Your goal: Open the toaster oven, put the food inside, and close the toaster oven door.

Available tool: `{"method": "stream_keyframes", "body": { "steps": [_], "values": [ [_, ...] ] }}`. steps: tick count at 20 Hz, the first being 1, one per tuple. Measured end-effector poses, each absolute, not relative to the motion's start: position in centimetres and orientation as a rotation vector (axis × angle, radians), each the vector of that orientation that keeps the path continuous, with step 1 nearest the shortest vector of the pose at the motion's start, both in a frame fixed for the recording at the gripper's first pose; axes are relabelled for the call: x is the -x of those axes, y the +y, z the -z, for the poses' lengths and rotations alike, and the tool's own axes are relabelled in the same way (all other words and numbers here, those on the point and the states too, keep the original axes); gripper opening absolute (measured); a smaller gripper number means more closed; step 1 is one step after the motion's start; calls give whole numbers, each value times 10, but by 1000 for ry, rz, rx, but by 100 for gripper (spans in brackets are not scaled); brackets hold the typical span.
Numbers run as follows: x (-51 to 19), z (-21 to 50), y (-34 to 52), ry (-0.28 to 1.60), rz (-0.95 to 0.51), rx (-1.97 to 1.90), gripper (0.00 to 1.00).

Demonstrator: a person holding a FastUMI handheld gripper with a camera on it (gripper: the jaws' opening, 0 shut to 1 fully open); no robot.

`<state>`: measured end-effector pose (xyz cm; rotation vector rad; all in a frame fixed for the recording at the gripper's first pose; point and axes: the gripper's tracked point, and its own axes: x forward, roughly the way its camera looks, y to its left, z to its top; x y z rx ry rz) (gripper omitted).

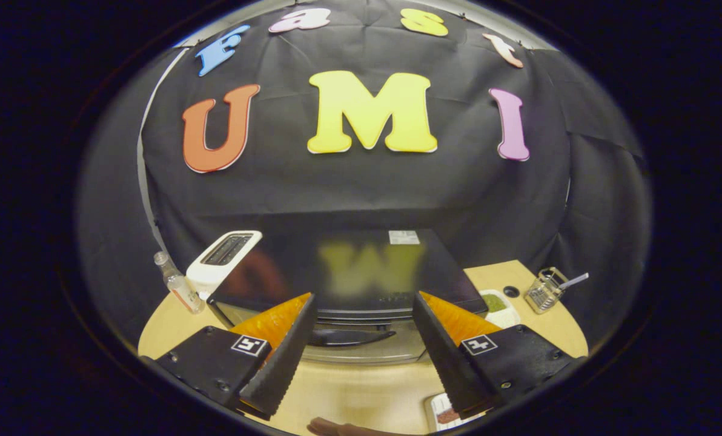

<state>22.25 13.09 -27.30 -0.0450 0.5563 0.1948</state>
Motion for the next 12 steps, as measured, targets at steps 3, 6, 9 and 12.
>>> {"method": "stream_keyframes", "body": {
  "steps": [3, 6, 9, 12],
  "values": [
    [-228, 292, 141, 591, -181, 61, 100],
    [-233, 294, 150, 561, -197, 96, 100],
    [-232, 296, 150, 568, -192, 89, 100],
    [-220, 295, 145, 565, -182, 96, 100]
  ]
}}
